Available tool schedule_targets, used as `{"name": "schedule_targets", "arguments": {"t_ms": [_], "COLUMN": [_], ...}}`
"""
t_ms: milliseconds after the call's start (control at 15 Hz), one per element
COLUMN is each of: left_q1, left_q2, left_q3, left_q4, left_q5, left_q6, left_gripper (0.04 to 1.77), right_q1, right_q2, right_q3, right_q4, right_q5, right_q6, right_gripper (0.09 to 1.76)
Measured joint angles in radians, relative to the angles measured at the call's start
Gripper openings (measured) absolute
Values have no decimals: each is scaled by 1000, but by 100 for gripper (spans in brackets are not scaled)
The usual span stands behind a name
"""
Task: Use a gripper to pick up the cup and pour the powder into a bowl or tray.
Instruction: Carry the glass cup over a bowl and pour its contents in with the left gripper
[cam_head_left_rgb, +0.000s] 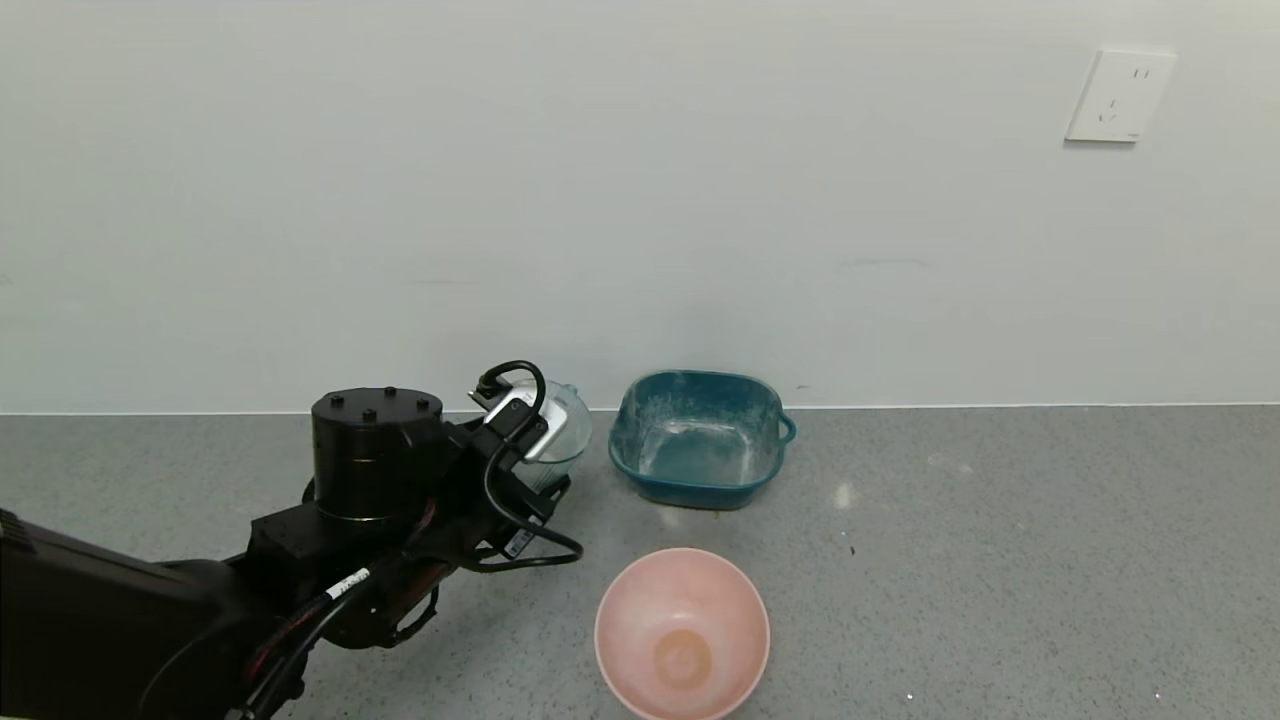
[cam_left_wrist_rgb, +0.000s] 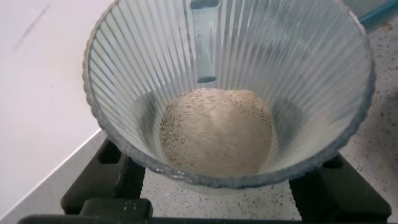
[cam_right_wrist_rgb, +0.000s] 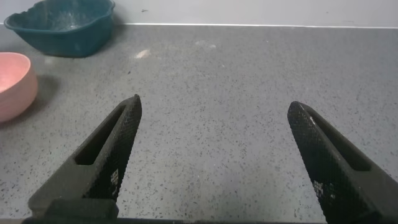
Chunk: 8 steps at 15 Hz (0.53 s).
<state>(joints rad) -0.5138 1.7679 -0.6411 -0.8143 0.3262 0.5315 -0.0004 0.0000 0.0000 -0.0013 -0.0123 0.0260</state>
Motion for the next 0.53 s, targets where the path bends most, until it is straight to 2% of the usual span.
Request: {"name": "schedule_targets", "arguments": {"t_ms": [133,333,533], "left_q1": [-43,-99,-153], "left_q2": [-7,-7,-9], "left_q3": [-12,-24,-29], "left_q4": [11,17,66], "left_q5": [60,110,164], "left_q6": [65,138,184], "left_gripper": [129,129,129], "right_q1": [0,0,0], "right_q2": [0,0,0], "right_q3": [0,0,0], "right_q4": [0,0,0], "right_q5": [0,0,0], "right_q6": [0,0,0], "right_gripper": [171,171,171]}}
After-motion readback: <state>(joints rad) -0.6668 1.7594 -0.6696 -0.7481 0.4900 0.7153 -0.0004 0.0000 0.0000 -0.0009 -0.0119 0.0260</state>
